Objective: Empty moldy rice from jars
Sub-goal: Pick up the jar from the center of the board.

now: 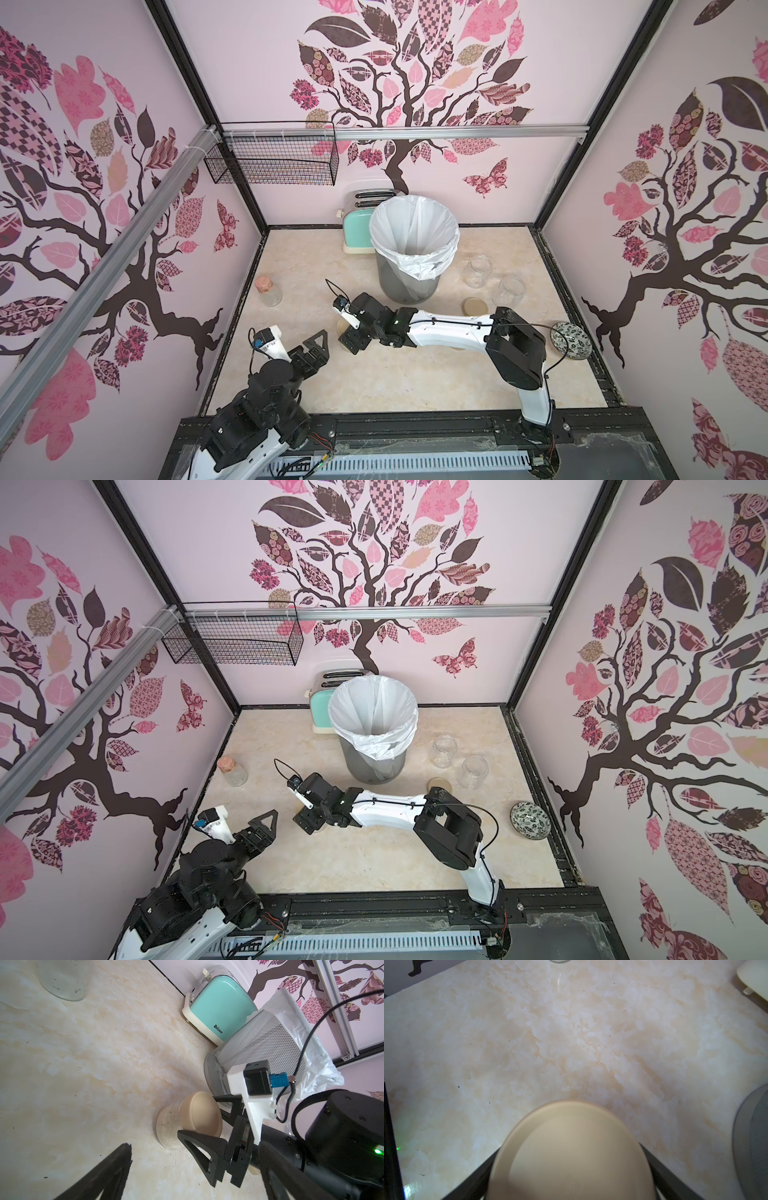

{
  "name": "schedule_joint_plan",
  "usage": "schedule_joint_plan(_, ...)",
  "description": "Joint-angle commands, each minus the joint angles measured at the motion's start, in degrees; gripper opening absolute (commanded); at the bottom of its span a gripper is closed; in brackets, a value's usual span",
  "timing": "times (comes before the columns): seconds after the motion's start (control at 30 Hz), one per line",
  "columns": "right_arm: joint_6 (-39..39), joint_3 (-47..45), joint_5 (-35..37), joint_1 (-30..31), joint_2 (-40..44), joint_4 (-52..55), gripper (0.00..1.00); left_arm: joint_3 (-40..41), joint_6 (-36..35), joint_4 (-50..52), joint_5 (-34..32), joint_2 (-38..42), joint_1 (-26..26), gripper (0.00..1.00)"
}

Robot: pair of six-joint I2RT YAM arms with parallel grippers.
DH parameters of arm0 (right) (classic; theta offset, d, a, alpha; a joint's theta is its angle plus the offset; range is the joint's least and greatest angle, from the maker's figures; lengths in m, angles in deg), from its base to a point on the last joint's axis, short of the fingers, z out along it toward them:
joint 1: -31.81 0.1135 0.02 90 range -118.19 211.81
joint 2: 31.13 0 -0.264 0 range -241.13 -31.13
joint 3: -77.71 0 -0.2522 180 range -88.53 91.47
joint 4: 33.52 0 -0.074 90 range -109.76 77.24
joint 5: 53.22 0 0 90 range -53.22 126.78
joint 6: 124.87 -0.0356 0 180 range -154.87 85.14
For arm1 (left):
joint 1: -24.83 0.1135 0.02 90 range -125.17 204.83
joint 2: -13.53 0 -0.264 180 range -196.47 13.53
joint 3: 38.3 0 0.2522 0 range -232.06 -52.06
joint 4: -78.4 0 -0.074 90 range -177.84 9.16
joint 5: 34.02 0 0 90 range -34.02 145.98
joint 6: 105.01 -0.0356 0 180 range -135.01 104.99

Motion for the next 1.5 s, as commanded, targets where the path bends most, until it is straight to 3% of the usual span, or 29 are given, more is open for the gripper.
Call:
schedule_joint_plan(0.0,0.0,0.0,1.4,0.3,-0.2,-2.2,0.85,0.2,-0.3,-0.9,0.5,0.0,0.3,0.98)
schedule_joint_plan(0.23,-1.1,-1.8,1.6,0.2,3.0,-4.4,0.76,0.0,-2.1,-2.0,1.5,-0.9,0.3,0.98)
schedule_joint_plan(0.5,-4.2,-5.9,-1.5,-2.9,11.8,-4.8,0.74,-0.2,-8.7,-7.2,5.8,-5.3,0.2,0.98)
schedule_joint_plan(0.83,-7.9,-15.0,-6.4,-8.8,28.1,-3.0,0.71,-1.7,-23.7,-16.8,13.9,-14.8,0.3,0.98)
schedule_joint_plan(1.07,-9.8,-18.0,-9.9,-10.8,38.5,0.0,0.7,-2.7,-35.6,-22.6,29.4,-23.7,0.1,0.98)
schedule_joint_plan(1.33,-11.2,-19.0,-12.9,-12.8,46.1,4.3,0.69,-5.1,-50.2,-26.8,30.0,-30.1,-6.4,0.98)
schedule_joint_plan(1.47,-11.7,-19.0,-13.8,-13.1,48.0,5.6,0.68,-6.1,-54.2,-30.8,31.0,-32.6,-7.6,0.98)
